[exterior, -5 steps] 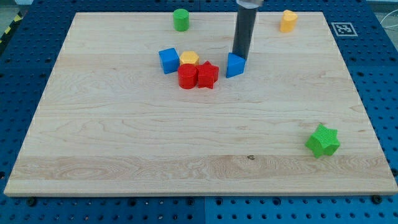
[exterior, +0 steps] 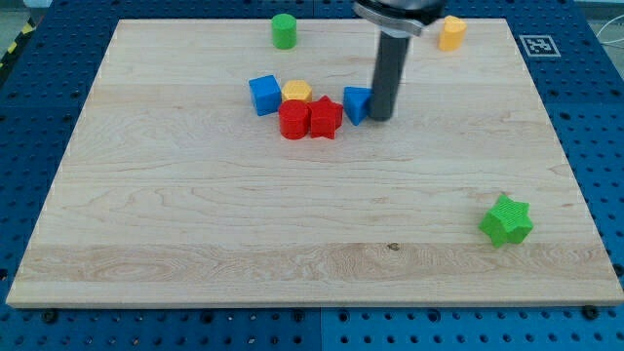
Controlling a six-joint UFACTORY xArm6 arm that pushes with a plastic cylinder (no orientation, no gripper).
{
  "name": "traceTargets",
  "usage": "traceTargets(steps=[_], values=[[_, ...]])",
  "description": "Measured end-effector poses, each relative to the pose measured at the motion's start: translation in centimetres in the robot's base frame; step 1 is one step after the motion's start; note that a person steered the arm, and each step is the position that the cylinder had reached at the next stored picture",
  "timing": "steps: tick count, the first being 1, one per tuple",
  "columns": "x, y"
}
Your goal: Move the blue triangle towards the group of blocks
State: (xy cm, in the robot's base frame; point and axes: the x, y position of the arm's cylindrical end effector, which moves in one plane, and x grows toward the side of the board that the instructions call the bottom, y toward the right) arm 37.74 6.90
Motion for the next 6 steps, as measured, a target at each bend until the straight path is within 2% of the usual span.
traceTargets(steps=[1, 2, 3, 5, 6], values=[[-2.0, -1.5], [-2.8, -0.6], [-5.4, -2.1], [-3.7, -3.7], [-7.0, -3.5]])
